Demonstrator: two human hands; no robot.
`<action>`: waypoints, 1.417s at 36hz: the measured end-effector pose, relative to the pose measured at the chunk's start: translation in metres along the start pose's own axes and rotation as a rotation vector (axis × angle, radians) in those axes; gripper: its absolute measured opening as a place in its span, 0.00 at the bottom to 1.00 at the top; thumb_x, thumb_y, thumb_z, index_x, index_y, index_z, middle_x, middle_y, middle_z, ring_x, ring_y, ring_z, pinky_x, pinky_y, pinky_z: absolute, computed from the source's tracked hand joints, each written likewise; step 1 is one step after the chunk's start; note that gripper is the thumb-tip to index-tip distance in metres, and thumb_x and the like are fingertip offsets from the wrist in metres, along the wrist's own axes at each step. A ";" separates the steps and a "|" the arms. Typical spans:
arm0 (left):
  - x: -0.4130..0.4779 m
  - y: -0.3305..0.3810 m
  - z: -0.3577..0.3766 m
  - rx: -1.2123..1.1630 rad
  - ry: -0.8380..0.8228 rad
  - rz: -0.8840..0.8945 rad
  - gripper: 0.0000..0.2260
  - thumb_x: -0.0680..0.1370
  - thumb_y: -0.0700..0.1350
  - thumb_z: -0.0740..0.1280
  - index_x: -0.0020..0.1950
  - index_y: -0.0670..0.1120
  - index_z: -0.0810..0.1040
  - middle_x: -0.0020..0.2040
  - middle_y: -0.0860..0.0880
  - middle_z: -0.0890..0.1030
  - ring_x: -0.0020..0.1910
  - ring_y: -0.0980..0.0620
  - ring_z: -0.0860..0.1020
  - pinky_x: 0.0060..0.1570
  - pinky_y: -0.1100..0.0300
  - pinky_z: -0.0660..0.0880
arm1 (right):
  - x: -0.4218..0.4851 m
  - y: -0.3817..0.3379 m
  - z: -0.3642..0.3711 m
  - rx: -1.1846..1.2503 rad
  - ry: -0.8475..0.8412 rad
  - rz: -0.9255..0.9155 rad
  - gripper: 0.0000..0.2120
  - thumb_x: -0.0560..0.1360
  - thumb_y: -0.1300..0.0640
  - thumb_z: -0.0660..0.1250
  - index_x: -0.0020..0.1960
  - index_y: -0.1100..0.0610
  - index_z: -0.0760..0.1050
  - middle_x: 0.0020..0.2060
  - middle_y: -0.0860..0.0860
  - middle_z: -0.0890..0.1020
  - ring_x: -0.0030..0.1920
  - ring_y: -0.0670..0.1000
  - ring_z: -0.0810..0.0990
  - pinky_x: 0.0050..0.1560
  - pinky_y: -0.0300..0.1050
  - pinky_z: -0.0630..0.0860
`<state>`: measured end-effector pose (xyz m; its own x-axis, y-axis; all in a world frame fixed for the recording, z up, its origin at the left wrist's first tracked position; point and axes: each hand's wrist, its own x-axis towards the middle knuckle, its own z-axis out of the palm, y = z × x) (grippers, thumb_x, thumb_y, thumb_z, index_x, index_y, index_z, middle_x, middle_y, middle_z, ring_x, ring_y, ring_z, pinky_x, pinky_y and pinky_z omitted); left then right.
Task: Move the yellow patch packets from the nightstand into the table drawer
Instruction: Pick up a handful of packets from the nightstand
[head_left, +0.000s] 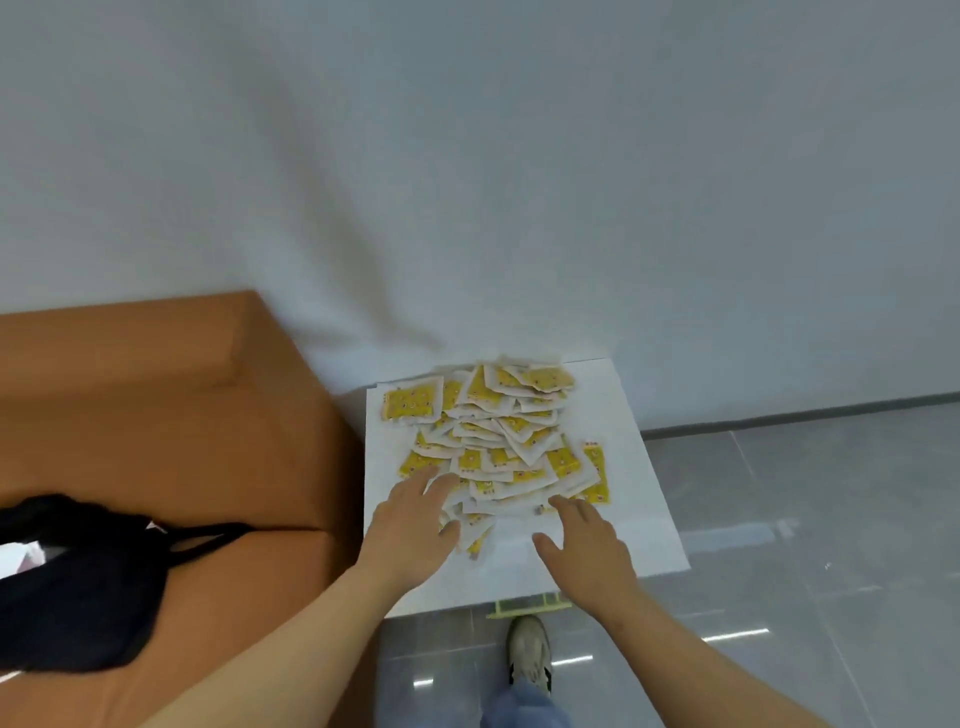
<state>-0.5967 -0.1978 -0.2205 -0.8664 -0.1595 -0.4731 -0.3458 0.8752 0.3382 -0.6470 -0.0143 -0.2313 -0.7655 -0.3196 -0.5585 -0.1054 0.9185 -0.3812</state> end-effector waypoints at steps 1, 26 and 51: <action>0.014 0.000 -0.001 -0.016 0.004 -0.014 0.23 0.80 0.49 0.58 0.75 0.52 0.57 0.76 0.51 0.55 0.73 0.47 0.58 0.68 0.54 0.62 | 0.016 0.001 -0.005 0.012 0.000 -0.001 0.24 0.80 0.47 0.55 0.74 0.51 0.56 0.73 0.50 0.60 0.70 0.54 0.64 0.65 0.47 0.64; 0.275 -0.009 0.041 -0.130 -0.032 -0.453 0.36 0.74 0.70 0.50 0.76 0.58 0.40 0.77 0.44 0.38 0.75 0.42 0.36 0.71 0.40 0.40 | 0.291 0.000 -0.013 -0.087 0.002 -0.011 0.42 0.66 0.28 0.61 0.74 0.38 0.48 0.75 0.49 0.48 0.75 0.58 0.44 0.71 0.60 0.53; 0.242 -0.031 0.008 -1.010 0.548 -0.533 0.09 0.71 0.46 0.73 0.37 0.47 0.74 0.33 0.51 0.77 0.36 0.50 0.75 0.38 0.58 0.76 | 0.241 0.012 -0.018 0.273 0.346 -0.148 0.16 0.76 0.65 0.60 0.61 0.55 0.76 0.60 0.50 0.78 0.63 0.54 0.73 0.61 0.46 0.69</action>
<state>-0.7926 -0.2598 -0.3519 -0.4873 -0.7625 -0.4256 -0.6072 -0.0543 0.7927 -0.8445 -0.0759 -0.3572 -0.9267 -0.3031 -0.2224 -0.0938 0.7592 -0.6440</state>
